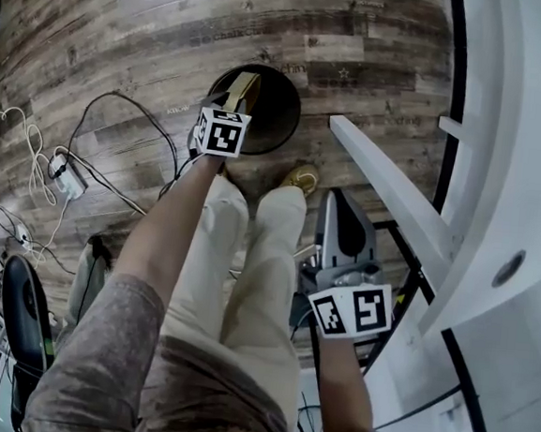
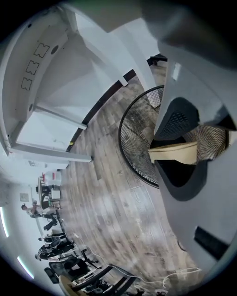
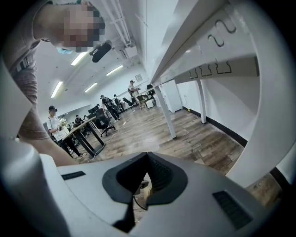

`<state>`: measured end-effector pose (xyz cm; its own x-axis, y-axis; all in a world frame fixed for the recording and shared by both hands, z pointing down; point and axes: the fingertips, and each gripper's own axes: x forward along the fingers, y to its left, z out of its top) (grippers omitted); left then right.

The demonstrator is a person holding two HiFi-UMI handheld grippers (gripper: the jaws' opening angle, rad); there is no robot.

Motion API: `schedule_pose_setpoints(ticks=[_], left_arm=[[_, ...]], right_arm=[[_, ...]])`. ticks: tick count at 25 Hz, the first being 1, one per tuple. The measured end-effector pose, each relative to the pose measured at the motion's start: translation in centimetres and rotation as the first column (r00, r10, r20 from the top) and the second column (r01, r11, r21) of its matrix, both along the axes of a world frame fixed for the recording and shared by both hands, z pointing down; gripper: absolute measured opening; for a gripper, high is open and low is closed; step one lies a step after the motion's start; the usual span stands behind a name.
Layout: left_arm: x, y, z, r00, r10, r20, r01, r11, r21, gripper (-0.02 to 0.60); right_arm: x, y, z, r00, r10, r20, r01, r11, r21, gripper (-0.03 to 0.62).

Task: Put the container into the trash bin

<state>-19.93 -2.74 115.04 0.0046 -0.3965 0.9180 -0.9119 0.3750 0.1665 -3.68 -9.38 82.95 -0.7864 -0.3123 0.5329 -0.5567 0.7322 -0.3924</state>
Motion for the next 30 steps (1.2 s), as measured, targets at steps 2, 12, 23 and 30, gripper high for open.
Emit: schedule_pose_setpoints(ticks=[2,12,23,30], left_arm=[[0.2,-0.2,-0.3,1.0,0.003,-0.01,-0.003,1.0,0.004,0.117],[-0.8,-1.1,-6.3,0.999,-0.015,-0.033,0.017,0.999,0.05,0.117],[-2.8,-1.1,-20.5,0.997,-0.058,-0.047,0.064,0.988,0.143,0.117],[-2.2,-2.1,-32.9,0.997,-0.054,-0.058,0.066,0.972,0.227,0.118]], right_arm=[[0.0,0.1,0.0,1.0,0.0,0.0,0.0,1.0,-0.002,-0.008],[-1.0,-0.2,-2.4,1.0,-0.004,0.027,0.004,1.0,0.006,-0.008],[-3.3,-0.2,-11.4,0.996,-0.05,0.068,0.047,0.998,0.047,-0.008],[-4.0,-0.3,-19.0,0.993,-0.073,0.095,0.066,0.994,0.083,-0.007]])
